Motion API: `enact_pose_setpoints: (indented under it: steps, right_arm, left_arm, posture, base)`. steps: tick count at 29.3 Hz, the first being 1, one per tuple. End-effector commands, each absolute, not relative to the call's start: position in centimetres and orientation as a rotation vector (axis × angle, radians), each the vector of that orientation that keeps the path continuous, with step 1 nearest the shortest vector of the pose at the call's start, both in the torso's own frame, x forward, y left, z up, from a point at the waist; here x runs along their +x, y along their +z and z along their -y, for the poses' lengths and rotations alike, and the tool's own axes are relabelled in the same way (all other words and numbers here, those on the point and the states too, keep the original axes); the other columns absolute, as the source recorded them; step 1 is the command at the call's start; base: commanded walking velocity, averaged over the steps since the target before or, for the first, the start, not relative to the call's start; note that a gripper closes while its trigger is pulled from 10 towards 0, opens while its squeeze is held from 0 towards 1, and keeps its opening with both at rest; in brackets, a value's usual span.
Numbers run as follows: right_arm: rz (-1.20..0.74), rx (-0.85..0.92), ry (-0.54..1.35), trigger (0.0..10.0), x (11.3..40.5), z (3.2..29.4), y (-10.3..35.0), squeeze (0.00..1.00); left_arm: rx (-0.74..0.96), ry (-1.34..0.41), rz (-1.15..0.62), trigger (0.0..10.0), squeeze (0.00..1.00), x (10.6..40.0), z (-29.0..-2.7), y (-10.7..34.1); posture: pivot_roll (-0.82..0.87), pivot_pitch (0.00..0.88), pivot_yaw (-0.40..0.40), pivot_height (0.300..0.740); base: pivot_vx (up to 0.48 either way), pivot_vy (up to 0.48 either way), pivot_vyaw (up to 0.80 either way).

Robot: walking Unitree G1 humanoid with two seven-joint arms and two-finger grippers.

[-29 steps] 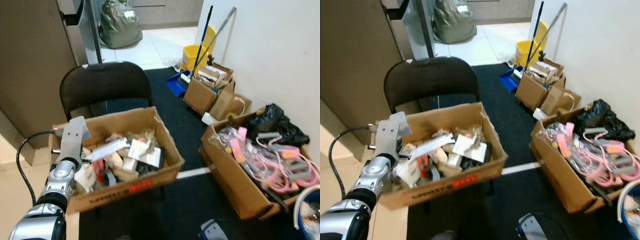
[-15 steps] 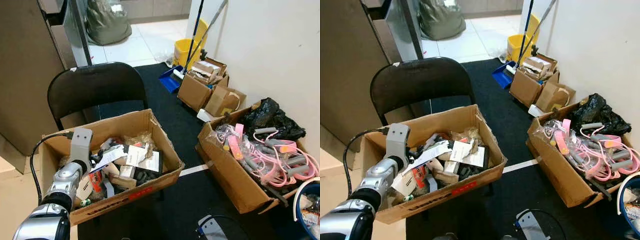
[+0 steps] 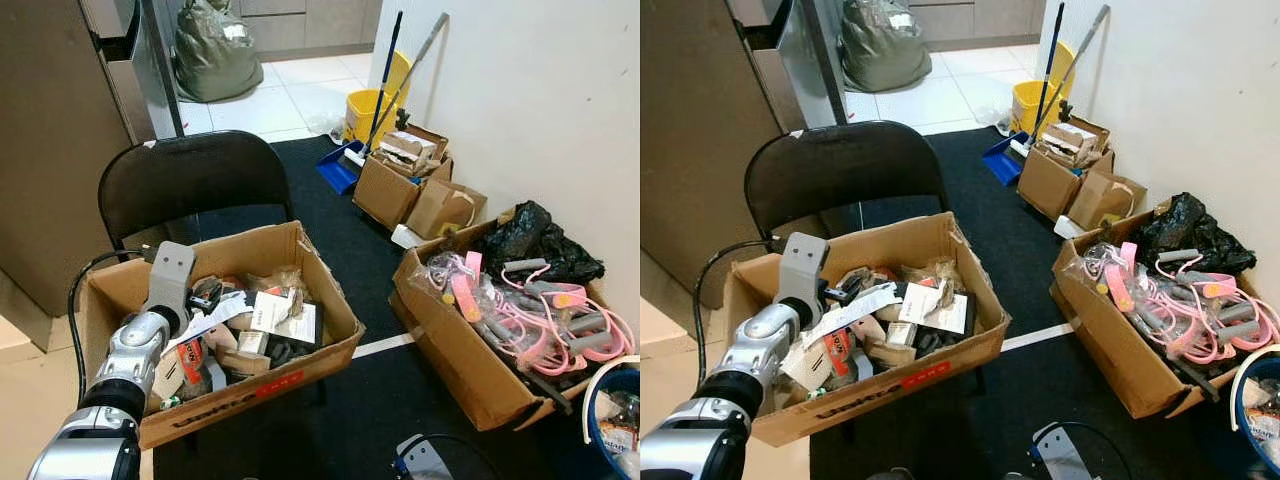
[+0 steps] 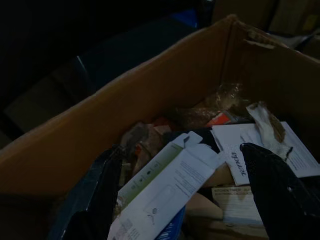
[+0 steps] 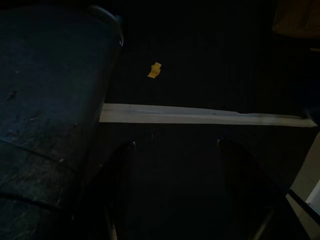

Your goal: Picking trash to rubbish bin

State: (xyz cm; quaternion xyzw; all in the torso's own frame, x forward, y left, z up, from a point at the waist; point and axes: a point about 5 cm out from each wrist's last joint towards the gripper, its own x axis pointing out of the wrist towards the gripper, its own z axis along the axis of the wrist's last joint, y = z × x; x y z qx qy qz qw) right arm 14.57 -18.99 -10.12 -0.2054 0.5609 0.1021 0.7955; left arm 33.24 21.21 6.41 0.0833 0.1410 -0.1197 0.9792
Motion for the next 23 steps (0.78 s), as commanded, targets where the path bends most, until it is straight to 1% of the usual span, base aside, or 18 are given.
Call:
enact_pose_setpoints:
  steps: [1,11,23]
  right_arm:
    - [-1.246,-0.419,0.249,10.0,13.4,18.3,-10.6,0.00]
    - [-1.246,-0.420,0.251,10.0,13.4,18.2,-10.6,0.00]
    - [-1.244,-0.423,0.256,10.0,13.5,18.2,-10.6,0.00]
  left_arm:
    - [0.184,-0.241,-0.315,10.0,0.00,32.7,-21.1,5.5]
    - [0.182,-0.235,-0.315,10.0,0.00,32.6,-21.2,5.5]
    - [0.188,-0.208,-0.379,10.0,0.00,31.7,-22.0,4.2]
  posture:
    - [0.09,0.104,0.011,0.740]
    - [0.09,0.104,0.011,0.740]
    - [0.09,0.099,0.012,0.740]
  base:
    - [-0.435,0.000,0.00]
    - [-0.433,0.000,0.00]
    - [-0.432,0.000,0.00]
